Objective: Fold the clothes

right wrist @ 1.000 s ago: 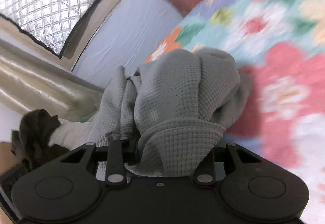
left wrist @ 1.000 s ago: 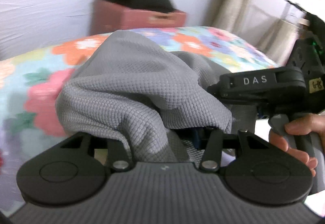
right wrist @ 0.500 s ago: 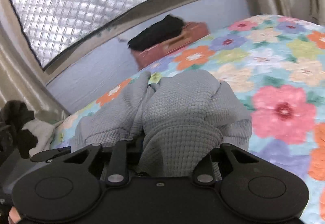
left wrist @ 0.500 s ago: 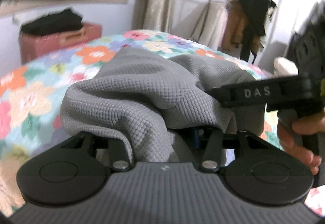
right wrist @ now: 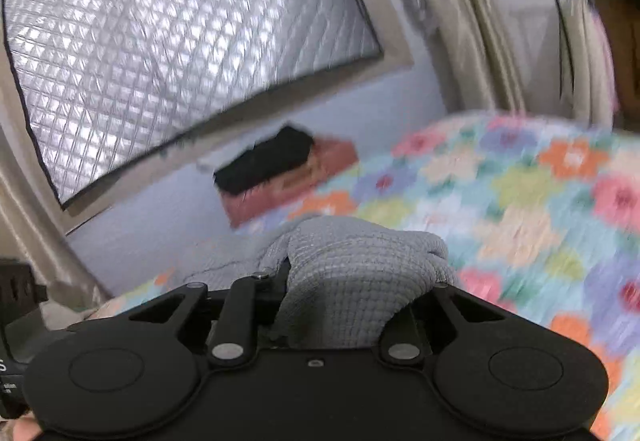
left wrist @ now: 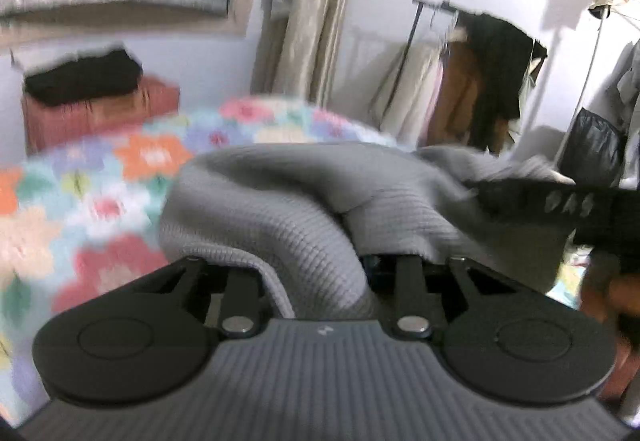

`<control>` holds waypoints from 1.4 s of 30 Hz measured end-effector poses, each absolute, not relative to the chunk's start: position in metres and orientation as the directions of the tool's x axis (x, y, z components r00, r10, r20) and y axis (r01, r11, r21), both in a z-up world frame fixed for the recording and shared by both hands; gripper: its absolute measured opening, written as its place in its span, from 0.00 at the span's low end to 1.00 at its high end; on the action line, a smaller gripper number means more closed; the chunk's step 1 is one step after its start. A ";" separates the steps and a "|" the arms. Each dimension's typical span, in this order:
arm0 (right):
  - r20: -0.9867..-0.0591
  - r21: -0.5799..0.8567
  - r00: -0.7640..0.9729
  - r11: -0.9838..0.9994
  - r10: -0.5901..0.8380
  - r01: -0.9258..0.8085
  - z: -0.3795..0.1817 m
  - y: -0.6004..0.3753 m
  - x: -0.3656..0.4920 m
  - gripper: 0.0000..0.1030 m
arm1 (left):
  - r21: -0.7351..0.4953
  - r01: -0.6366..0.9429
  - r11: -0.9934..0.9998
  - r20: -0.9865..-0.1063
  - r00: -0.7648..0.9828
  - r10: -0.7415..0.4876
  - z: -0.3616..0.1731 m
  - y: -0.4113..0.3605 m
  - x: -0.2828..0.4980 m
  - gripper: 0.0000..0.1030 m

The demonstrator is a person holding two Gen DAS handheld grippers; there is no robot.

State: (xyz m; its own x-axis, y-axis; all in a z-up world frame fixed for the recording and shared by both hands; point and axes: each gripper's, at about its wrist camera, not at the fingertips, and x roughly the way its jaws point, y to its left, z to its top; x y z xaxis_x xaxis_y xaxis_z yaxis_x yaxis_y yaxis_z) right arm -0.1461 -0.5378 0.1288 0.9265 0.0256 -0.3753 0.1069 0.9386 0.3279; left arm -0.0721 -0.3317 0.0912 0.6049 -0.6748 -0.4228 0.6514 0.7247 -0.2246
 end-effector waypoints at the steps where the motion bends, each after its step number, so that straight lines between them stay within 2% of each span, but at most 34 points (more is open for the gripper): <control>1: -0.371 0.322 0.929 0.939 0.010 0.118 0.132 -0.544 -0.146 0.25 | -0.204 0.647 0.735 -0.434 0.613 -0.660 0.089 -0.330 -0.070 0.28; 4: -0.388 0.319 0.921 0.932 -0.034 0.169 0.129 -0.559 -0.141 0.25 | -0.200 0.630 0.750 -0.498 0.594 -0.632 0.069 -0.330 -0.058 0.28; 6: -0.431 0.296 0.901 0.934 -0.058 0.201 0.116 -0.560 -0.133 0.25 | -0.225 0.617 0.754 -0.546 0.562 -0.622 0.052 -0.331 -0.048 0.22; 9: -0.488 0.284 0.871 0.931 -0.065 0.229 0.095 -0.561 -0.122 0.25 | -0.246 0.596 0.765 -0.571 0.549 -0.611 0.035 -0.329 -0.042 0.21; 15: -0.506 0.270 0.857 0.925 -0.100 0.267 0.097 -0.575 -0.099 0.25 | -0.307 0.562 0.768 -0.534 0.566 -0.628 0.039 -0.315 -0.022 0.22; 20: -0.450 0.242 0.892 0.956 -0.043 0.168 0.133 -0.571 -0.048 0.27 | -0.225 0.557 0.800 -0.472 0.656 -0.589 0.063 -0.310 -0.014 0.21; 22: -0.447 0.272 0.895 0.954 0.010 0.125 0.140 -0.573 -0.022 0.32 | -0.198 0.529 0.825 -0.528 0.652 -0.545 0.063 -0.309 0.000 0.25; 23: -0.486 0.308 0.874 0.940 0.021 0.149 0.135 -0.578 -0.005 0.40 | -0.186 0.515 0.837 -0.562 0.643 -0.520 0.063 -0.308 0.008 0.34; 26: -0.608 0.382 0.794 0.870 -0.019 0.313 0.105 -0.596 0.024 0.40 | -0.197 0.464 0.864 -0.657 0.591 -0.467 0.047 -0.292 0.025 0.38; 29: -0.637 0.451 0.770 0.796 -0.028 0.403 0.073 -0.607 0.013 0.42 | -0.298 0.401 0.866 -0.664 0.565 -0.490 0.031 -0.257 0.015 0.49; 32: -0.615 0.510 0.788 0.748 -0.029 0.425 0.050 -0.612 -0.019 0.43 | -0.372 0.363 0.855 -0.672 0.530 -0.517 0.010 -0.235 0.003 0.51; 34: -0.615 0.496 0.788 0.762 -0.030 0.416 0.044 -0.604 -0.039 0.43 | -0.402 0.359 0.842 -0.686 0.491 -0.537 -0.006 -0.232 -0.004 0.51; 39: -0.622 0.440 0.783 0.814 -0.028 0.379 0.031 -0.581 -0.086 0.53 | -0.450 0.396 0.800 -0.685 0.422 -0.594 -0.027 -0.238 -0.010 0.51; 42: -0.626 0.405 0.779 0.842 -0.027 0.355 0.023 -0.568 -0.114 0.57 | -0.436 0.446 0.782 -0.669 0.420 -0.613 -0.027 -0.248 -0.019 0.59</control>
State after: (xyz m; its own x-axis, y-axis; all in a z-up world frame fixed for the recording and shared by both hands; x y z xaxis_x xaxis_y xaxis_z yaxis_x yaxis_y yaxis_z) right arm -0.1143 -0.5677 0.0232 0.7795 -0.0273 -0.6259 0.3551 0.8424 0.4054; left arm -0.0189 -0.2478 -0.0269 0.4202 -0.6128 -0.6692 0.4457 0.7818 -0.4361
